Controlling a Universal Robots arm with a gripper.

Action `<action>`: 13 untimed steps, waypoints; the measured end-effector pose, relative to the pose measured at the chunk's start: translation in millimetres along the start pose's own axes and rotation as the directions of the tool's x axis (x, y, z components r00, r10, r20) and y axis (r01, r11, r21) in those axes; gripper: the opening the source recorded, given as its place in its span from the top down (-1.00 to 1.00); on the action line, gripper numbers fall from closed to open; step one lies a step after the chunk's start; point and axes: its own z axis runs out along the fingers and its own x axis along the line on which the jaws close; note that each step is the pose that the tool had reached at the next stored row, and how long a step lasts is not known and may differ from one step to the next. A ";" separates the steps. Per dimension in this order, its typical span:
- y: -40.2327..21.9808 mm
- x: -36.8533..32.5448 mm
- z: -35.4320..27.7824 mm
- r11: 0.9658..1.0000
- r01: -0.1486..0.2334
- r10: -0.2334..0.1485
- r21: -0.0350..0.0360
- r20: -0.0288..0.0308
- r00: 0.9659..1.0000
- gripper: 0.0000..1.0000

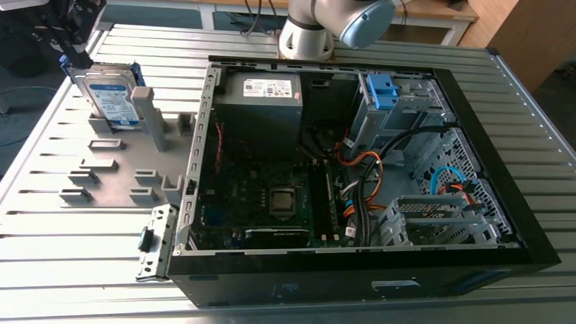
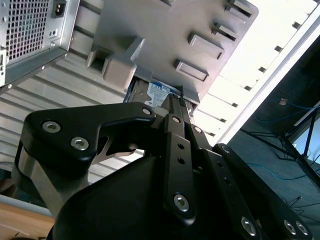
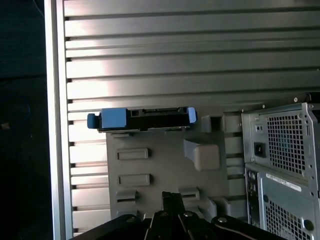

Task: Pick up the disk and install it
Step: 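Reach for the disk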

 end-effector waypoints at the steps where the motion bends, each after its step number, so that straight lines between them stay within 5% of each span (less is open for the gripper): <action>1: 3.7 1.5 1.9 1.000 0.000 0.000 0.001 0.000 1.000 0.79; 8: 21.5 20.3 13.8 1.000 0.001 -0.001 0.009 0.001 1.000 0.79; 13: 30.9 23.7 23.1 1.000 0.005 -0.005 0.011 0.001 1.000 0.79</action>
